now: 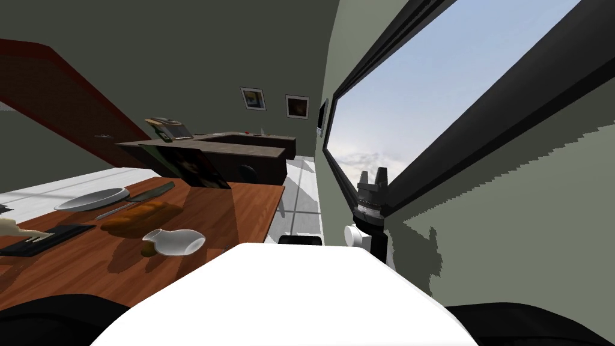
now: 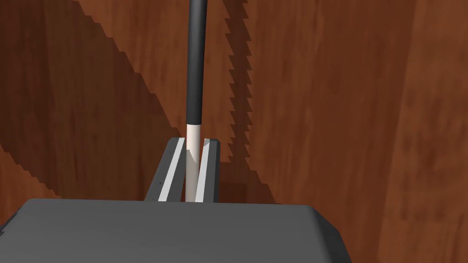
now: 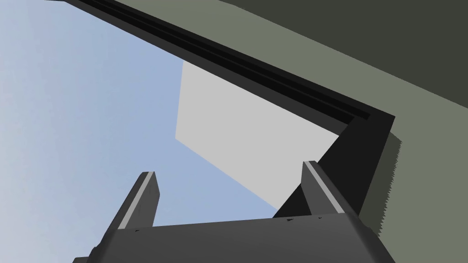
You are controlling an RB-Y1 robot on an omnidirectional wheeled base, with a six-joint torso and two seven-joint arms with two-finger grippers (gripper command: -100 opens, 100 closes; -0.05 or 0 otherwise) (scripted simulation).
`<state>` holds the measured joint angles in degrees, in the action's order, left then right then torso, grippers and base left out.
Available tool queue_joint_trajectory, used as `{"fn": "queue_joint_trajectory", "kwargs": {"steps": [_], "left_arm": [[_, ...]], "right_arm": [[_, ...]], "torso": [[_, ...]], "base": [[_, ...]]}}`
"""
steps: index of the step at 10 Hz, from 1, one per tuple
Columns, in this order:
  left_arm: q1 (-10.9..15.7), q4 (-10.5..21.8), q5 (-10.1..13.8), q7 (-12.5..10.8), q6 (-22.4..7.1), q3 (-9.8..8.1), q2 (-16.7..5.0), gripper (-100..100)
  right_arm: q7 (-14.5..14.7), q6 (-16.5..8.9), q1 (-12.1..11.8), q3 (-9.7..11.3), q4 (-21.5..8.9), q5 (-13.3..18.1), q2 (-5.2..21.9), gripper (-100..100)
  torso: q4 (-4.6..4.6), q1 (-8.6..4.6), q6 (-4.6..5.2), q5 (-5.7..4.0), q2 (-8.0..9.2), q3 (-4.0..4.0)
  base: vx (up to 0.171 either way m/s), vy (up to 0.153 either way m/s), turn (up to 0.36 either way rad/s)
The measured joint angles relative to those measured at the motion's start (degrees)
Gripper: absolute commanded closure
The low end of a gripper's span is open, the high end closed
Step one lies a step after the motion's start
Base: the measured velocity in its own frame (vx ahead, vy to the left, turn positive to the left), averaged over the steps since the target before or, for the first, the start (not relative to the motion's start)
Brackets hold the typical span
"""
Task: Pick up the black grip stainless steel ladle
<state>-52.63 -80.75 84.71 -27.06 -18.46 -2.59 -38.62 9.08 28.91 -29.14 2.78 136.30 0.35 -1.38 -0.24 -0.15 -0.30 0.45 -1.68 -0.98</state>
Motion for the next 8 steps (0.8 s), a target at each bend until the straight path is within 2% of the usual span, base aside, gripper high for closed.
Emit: {"fn": "queue_joint_trajectory", "kwargs": {"steps": [1,2,3,4,7,8], "left_arm": [[0.0,0.0,-0.01,0.01,0.0,0.0,-0.01,0],[0.0,0.0,-0.01,0.02,-0.01,0.0,-0.01,100],[-0.98,-0.28,0.77,0.09,-0.21,-0.23,-0.9,100],[-2.43,-1.29,0.41,-1.1,-0.19,-0.27,-2.08,100],[-4.55,-2.18,2.12,-1.28,-0.58,-0.83,-3.94,100],[-4.63,-2.19,2.25,-1.19,-0.65,-0.9,-4.02,0]], "right_arm": [[0.0,0.0,0.0,0.0,0.0,0.0,0.0,0],[0.0,0.0,0.0,0.0,0.0,0.0,0.0,0],[0.0,0.0,-0.01,0.0,0.0,0.0,0.0,0],[0.0,0.0,-0.01,0.0,0.0,0.0,0.0,0],[0.0,0.0,-0.01,0.0,0.0,0.0,0.0,0],[0.0,0.0,0.0,0.0,0.0,0.0,0.0,0]], "torso": [[0.0,0.0,-0.01,0.0,0.0,0.0],[0.0,0.0,-0.01,0.0,-0.01,0.0],[-0.04,-0.13,-0.02,-0.05,-0.15,-0.09],[-0.07,-0.29,0.0,-0.07,-0.33,-0.19],[-0.08,-0.2,-0.01,-0.07,-0.26,-0.16],[-0.06,-0.11,0.0,-0.03,-0.17,-0.11]], "base": [[0.0,0.0,0.0],[0.057,-0.042,-0.007],[0.103,-0.075,0.005],[0.074,-0.061,0.005],[0.044,-0.036,-0.003],[0.0,0.0,0.0]]}}
